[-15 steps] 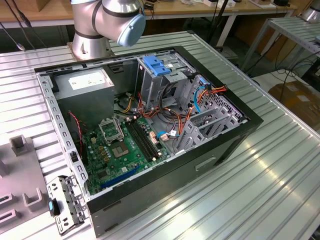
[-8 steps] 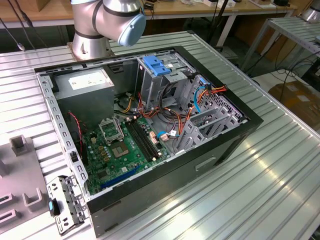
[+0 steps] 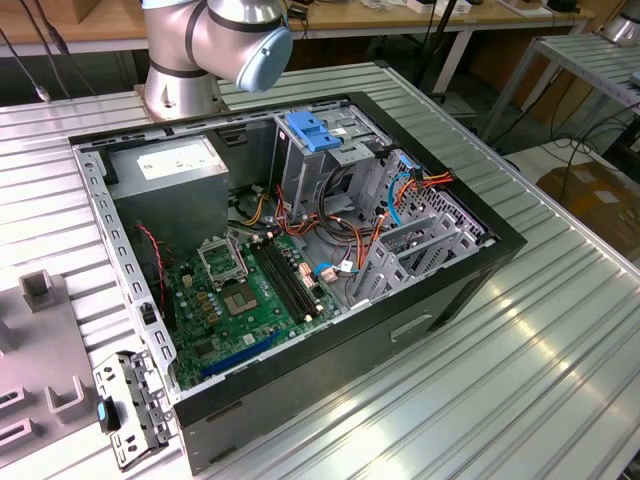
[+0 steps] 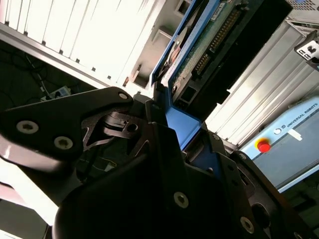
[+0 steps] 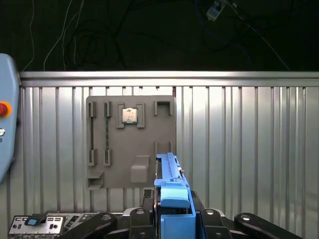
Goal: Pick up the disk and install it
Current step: 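Pick up the disk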
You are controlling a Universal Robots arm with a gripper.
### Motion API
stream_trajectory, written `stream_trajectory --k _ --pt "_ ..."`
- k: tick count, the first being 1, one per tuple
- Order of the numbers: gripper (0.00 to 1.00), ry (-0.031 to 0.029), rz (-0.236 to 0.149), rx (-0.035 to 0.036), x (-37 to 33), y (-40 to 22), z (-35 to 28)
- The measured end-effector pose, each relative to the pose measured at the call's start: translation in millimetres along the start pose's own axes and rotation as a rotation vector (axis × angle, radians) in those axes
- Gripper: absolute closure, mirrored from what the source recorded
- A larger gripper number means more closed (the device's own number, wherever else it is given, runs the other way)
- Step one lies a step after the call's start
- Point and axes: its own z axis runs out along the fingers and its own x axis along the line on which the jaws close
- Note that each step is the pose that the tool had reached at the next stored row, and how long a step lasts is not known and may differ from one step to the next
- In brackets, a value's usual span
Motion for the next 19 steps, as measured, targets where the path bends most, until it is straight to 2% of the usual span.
stream_trajectory --k 2,19 --pt "0.63 0.0 0.0 0.0 0.0 -2.9 0.0" --pt "0.63 0.0 0.0 0.0 1.9 -13.0 0.0"
